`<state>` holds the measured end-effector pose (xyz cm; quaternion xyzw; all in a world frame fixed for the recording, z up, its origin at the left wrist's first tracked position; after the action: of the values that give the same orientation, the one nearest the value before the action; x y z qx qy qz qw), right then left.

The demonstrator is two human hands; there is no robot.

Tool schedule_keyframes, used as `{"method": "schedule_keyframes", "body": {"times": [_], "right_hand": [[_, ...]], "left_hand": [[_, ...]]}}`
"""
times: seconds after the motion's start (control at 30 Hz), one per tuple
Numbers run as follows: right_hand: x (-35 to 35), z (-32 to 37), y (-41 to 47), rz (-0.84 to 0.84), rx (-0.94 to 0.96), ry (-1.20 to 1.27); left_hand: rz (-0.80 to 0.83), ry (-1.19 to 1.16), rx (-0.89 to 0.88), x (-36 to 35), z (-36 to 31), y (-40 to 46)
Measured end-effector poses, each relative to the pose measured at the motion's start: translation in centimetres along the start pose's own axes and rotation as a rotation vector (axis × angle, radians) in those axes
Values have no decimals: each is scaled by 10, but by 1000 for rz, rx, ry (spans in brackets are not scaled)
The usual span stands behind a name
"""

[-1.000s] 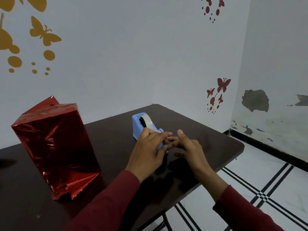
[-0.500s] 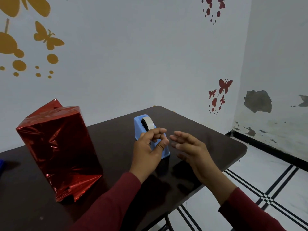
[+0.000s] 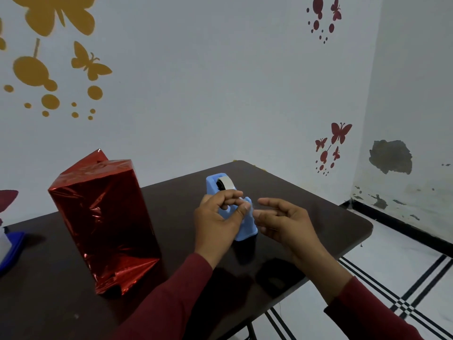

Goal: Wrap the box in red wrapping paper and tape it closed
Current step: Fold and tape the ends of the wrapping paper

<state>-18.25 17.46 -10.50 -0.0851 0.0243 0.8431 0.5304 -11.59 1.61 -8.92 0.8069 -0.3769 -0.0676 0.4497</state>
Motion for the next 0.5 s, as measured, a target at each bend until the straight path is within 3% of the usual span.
{"method": "schedule_keyframes", "body": {"times": [0.23, 0.5], "right_hand": [[-24, 31, -6, 101, 29, -8], [-108, 62, -8, 319, -31, 6]], "left_hand": [[-89, -11, 4, 33, -22, 11], [-135, 236, -74, 120, -48, 36]]}}
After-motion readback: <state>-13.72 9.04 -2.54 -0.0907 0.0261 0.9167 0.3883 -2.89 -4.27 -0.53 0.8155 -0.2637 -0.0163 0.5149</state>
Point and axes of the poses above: each hand's wrist, its own y-axis towards the middle knuckle, its own x-axis out of the back of the hand, z = x × y, the point moved 3 cm from there along y, towards the middle knuckle, and after that the axes turned 10 degrees about -x, right-handed, at the moved point
